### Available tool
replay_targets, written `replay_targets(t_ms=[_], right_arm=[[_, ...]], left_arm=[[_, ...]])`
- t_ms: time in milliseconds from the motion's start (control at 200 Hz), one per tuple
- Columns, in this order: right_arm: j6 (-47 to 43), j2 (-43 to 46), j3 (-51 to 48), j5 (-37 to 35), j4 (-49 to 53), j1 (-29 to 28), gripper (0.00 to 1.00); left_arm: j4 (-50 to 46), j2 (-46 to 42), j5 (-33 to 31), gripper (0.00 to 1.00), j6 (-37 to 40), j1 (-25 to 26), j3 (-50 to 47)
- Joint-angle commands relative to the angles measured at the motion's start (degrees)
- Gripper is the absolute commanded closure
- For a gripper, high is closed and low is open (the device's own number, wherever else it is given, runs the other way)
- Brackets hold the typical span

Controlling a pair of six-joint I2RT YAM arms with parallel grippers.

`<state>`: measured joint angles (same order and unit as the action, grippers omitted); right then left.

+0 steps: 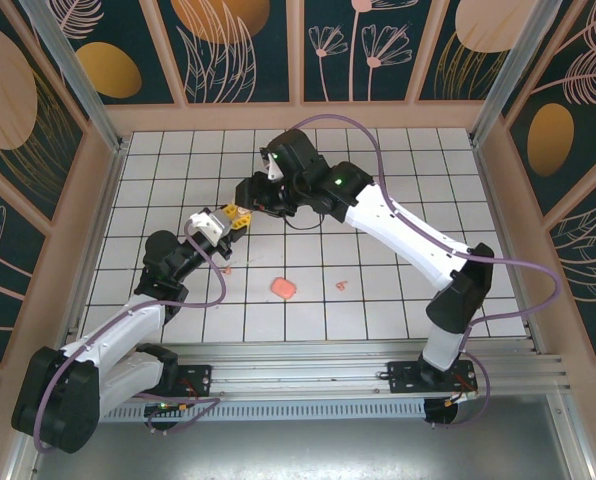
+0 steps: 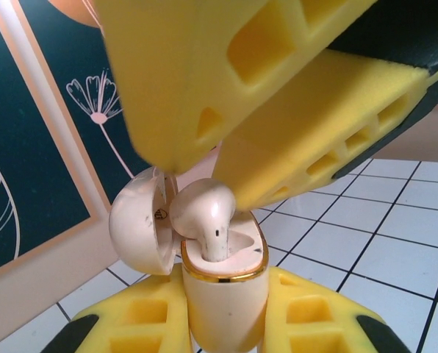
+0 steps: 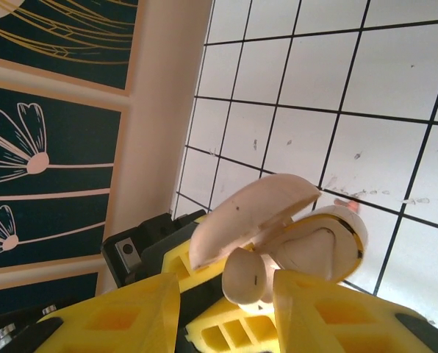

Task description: Insert the wireless bluetooth earbuds into the charging case

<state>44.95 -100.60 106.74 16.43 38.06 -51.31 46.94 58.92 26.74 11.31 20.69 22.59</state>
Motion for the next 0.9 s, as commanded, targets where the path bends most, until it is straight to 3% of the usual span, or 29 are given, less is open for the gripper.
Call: replay_targets(t_ms=[0,435,896], right_arm=[[-1.4,3.9,-0.4,-1.2,1.1,0.6,0.61],[-4.2,3.7,-0.4,2.8,-2.1,1.0,0.8],[-5.7,-0.6,2.5,6.2,-2.4,1.0,0.84]], left_arm=[[3.8,-0.1,1.0,0.98,-1.0,0.1,0.0],[2.9,-1.2,1.3,0.99,-1.3,0.1,-0.3],[2.2,-1.8,1.6,0.98,-1.0,0.1,-0.4]])
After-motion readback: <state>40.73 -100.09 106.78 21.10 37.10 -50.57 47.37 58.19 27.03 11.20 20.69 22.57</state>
